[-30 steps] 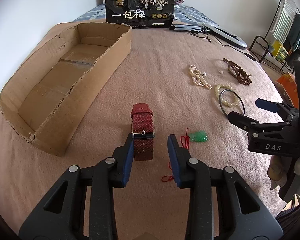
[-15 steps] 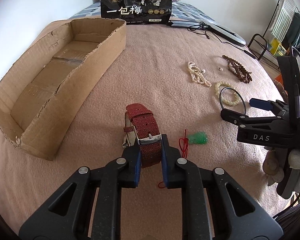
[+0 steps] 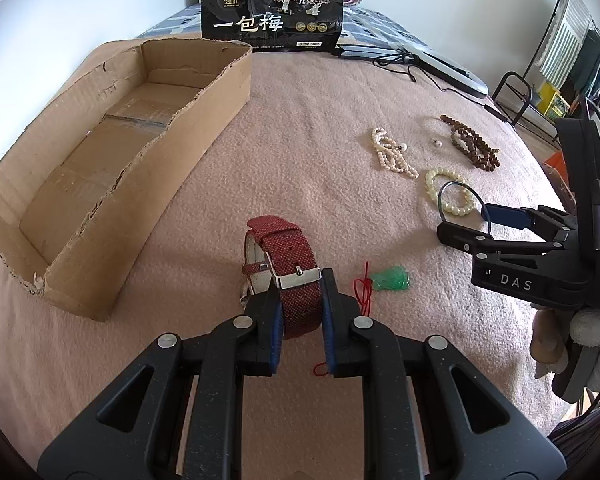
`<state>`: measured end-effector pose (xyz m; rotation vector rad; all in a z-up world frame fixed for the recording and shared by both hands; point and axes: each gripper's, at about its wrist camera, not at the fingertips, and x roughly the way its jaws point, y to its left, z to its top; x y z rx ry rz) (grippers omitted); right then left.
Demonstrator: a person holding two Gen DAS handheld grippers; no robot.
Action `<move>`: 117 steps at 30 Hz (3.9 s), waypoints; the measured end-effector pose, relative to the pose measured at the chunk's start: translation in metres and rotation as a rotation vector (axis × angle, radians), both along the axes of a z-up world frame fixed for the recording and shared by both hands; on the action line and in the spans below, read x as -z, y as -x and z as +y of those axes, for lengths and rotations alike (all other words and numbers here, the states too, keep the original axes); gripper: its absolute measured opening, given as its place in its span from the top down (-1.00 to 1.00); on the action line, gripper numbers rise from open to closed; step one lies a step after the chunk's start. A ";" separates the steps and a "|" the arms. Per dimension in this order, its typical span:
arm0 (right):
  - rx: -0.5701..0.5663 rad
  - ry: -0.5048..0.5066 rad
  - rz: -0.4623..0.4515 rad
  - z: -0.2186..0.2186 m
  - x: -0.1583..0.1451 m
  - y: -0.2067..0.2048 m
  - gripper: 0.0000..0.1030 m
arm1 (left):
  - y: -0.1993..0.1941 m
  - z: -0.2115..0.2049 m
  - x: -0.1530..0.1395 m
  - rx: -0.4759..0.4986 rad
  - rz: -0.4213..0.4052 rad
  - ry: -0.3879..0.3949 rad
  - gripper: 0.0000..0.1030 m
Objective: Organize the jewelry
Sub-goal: 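Lift the red watch with the left gripper while the right gripper grasps the blue bangle, then carry the watch and bangle into the cardboard box and open both grippers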
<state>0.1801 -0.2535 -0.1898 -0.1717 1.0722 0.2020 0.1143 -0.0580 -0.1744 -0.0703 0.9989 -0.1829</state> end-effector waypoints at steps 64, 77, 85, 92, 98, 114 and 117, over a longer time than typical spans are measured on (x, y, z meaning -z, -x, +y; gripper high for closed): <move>-0.186 -0.154 -0.169 0.137 -0.114 -0.028 -0.44 | -0.029 0.159 -0.109 -0.202 -0.169 0.004 0.75; -0.206 -0.167 -0.111 0.199 -0.095 -0.070 -0.44 | -0.047 0.183 -0.081 -0.213 -0.096 0.045 0.75; -0.204 -0.176 -0.091 0.212 -0.088 -0.081 -0.45 | -0.053 0.185 -0.075 -0.217 -0.076 0.049 0.75; -0.197 -0.194 -0.123 0.215 -0.095 -0.083 -0.97 | -0.050 0.188 -0.079 -0.236 -0.101 0.049 -0.07; -0.165 -0.189 -0.130 0.207 -0.098 -0.082 -0.97 | -0.049 0.190 -0.082 -0.249 -0.115 0.037 -0.07; -0.116 -0.166 -0.165 0.168 -0.115 -0.069 -0.97 | -0.040 0.178 -0.092 -0.250 -0.156 0.024 -0.07; -0.106 -0.153 -0.179 0.156 -0.120 -0.064 -0.97 | -0.036 0.173 -0.097 -0.236 -0.184 0.038 -0.07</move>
